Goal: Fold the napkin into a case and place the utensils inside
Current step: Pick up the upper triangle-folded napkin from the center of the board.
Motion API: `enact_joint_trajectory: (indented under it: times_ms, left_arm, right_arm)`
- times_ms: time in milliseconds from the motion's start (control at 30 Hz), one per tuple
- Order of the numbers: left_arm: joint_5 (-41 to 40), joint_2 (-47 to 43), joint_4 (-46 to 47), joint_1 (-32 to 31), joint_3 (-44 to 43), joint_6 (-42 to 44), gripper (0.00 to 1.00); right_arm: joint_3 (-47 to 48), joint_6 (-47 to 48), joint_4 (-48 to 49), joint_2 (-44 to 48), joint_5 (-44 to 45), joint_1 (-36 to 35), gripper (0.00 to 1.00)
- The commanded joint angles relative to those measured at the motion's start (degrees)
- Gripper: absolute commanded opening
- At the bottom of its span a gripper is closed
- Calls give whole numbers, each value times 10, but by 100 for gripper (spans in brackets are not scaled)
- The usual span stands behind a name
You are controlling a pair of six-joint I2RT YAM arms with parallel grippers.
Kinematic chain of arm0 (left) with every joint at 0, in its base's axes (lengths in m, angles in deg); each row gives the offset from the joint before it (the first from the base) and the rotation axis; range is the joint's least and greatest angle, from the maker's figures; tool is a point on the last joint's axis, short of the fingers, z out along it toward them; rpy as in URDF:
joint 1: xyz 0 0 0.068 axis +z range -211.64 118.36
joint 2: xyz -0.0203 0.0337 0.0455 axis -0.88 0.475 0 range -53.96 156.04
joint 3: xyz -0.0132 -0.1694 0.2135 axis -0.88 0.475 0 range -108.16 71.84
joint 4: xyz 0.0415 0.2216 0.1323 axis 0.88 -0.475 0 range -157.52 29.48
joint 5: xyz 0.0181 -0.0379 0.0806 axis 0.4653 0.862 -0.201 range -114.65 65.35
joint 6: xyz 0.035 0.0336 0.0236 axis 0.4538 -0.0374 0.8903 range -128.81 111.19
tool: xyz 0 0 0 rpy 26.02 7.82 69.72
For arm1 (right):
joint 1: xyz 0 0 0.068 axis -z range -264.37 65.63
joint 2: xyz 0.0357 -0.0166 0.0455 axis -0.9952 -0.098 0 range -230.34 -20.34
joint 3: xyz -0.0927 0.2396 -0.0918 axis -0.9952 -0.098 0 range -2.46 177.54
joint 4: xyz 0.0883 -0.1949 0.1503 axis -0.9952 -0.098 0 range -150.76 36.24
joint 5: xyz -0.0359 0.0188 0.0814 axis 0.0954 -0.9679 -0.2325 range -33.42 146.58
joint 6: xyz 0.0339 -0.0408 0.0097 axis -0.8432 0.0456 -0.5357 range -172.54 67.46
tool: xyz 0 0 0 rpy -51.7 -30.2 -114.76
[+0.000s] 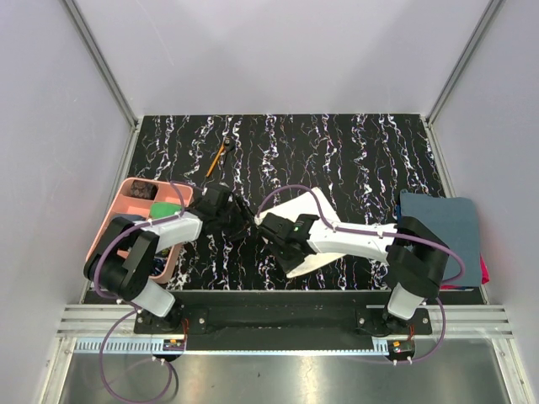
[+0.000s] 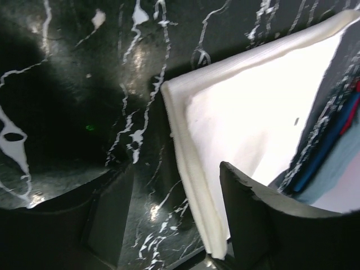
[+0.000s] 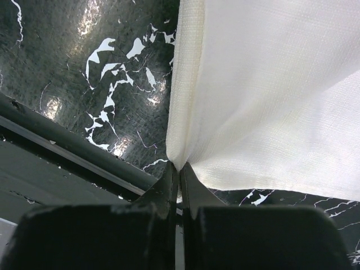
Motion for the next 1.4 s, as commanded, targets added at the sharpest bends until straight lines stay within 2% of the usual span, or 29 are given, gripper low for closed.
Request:
enact_joint_trajectory:
  times_ms: [0,100,567,867,1100,1267,1367]
  left_arm:
    - [0,-16,65,1,10,-25,65]
    - [-10,-10,36,2,-3,-26,65]
    - [2,50,61,1,-5,-74,64]
    - [-6,71,95,2,4,-90,54]
    - [-25,66,106,6,4,-85,32]
    - [-47,22,83,12,-8,-40,3]
    - [-60,-22,52,20,-16,-10,0]
  right_arm:
    - [18,-7,7,21,-18,6,0]
    - [21,-10,8,28,-19,6,0]
    - [33,-27,10,47,-34,23,0]
    - [33,-28,11,53,-48,27,0]
    - [31,-25,13,53,-52,30,0]
    - [31,-11,23,49,-88,30,0]
    - [47,-6,37,39,-130,27,0]
